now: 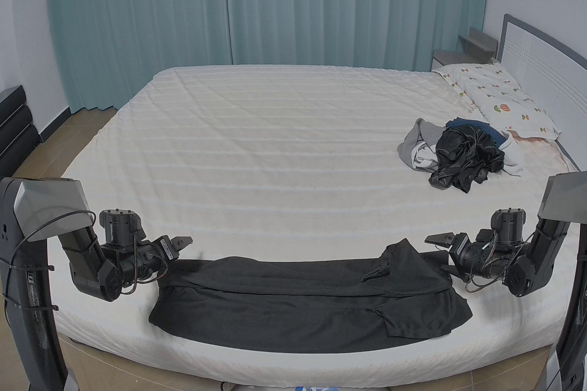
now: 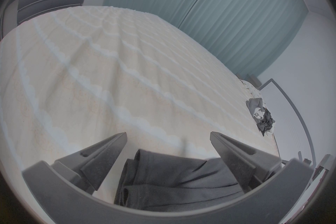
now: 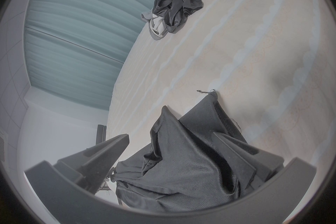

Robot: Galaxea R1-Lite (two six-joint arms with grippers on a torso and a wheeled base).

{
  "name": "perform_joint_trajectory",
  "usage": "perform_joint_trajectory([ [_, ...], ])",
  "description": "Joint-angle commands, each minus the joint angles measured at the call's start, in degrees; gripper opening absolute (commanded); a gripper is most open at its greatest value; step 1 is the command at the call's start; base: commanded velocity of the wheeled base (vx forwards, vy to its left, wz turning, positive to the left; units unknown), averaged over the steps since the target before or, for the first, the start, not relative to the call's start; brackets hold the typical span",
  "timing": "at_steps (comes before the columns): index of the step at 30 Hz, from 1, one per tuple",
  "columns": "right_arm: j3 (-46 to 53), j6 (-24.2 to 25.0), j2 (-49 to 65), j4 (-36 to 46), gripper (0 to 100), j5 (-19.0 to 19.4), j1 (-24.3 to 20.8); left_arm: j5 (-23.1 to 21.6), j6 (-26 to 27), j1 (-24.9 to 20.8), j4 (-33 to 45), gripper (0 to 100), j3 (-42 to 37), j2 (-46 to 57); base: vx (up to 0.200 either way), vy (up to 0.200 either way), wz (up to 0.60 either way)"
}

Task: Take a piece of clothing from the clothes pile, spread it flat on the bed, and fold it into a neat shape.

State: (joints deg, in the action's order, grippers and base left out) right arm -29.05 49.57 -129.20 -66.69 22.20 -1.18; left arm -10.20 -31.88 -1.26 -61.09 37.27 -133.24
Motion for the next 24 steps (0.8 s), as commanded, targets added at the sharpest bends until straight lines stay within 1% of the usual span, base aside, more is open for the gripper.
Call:
perform_joint_trajectory([
  [1, 0.0, 0.0, -0.2, 0.0, 100, 0.0, 0.0, 0.0, 0.0, 0.0, 0.2, 100, 0.1, 0.1, 0.0, 0.0, 0.0],
  [10, -0.3, 0.0, -0.3, 0.0, 100, 0.0, 0.0, -0.3, 0.9, -0.1, 0.4, 100, 0.1, -0.9, 0.0, 0.0, 0.0],
  [11, -0.3, 0.0, -0.3, 0.0, 100, 0.0, 0.0, -0.3, 1.6, -0.1, 0.5, 0, 0.1, -1.2, 0.0, 0.0, 0.0],
  [16, -0.4, 0.0, -0.4, 0.1, 100, 0.0, 0.0, -0.3, 2.9, 0.4, 1.1, 0, 0.2, -1.6, 0.0, 0.0, 0.0],
  [24, -1.2, 0.0, -0.2, 0.1, 100, 0.0, 0.6, 0.5, 2.3, 1.6, 0.4, 0, 0.8, -1.3, 0.0, 0.0, 0.0],
])
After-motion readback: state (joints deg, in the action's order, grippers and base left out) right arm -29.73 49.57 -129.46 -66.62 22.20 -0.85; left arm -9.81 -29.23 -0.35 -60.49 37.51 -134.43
